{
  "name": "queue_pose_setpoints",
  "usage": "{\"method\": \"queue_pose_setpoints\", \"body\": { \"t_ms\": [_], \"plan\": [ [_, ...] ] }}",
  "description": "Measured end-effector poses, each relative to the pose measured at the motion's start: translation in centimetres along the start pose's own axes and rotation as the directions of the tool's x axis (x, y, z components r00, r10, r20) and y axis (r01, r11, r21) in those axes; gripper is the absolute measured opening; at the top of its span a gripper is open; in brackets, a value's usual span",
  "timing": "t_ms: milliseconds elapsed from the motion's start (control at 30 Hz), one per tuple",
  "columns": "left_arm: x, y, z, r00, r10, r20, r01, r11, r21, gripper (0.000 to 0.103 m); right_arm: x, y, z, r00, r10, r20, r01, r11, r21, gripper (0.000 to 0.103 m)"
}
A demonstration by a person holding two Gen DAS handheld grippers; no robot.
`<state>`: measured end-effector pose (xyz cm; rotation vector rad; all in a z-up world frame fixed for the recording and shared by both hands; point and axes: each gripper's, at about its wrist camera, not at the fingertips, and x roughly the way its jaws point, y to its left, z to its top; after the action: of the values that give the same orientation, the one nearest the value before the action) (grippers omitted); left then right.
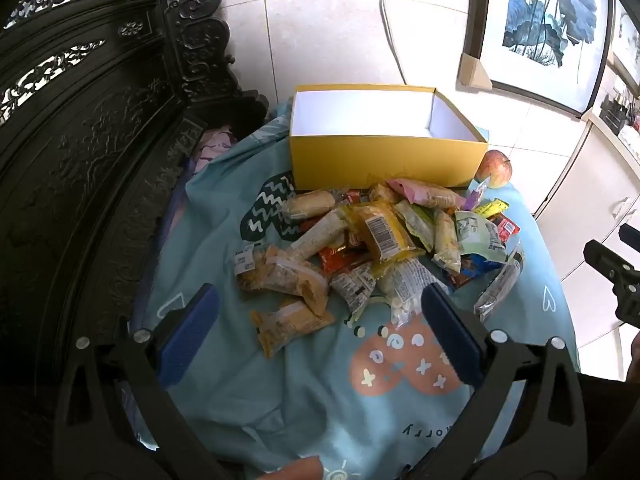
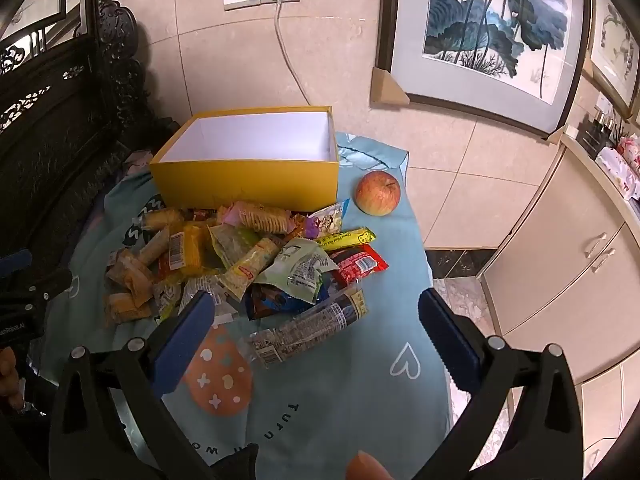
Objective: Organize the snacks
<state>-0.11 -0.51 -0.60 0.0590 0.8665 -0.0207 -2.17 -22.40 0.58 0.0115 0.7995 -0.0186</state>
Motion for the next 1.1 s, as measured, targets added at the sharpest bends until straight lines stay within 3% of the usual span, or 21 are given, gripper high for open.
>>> {"method": "queue_pose_setpoints", "body": {
  "t_ms": [1100],
  "plan": [
    [0.25, 0.01, 0.05, 1.0, -0.001, -0.004, 0.001, 1.0, 0.005, 0.101, 0.23, 0.16, -0.3, 1.0, 0.001, -0.003, -0.001, 1.0, -0.004, 0.102]
  ]
}}
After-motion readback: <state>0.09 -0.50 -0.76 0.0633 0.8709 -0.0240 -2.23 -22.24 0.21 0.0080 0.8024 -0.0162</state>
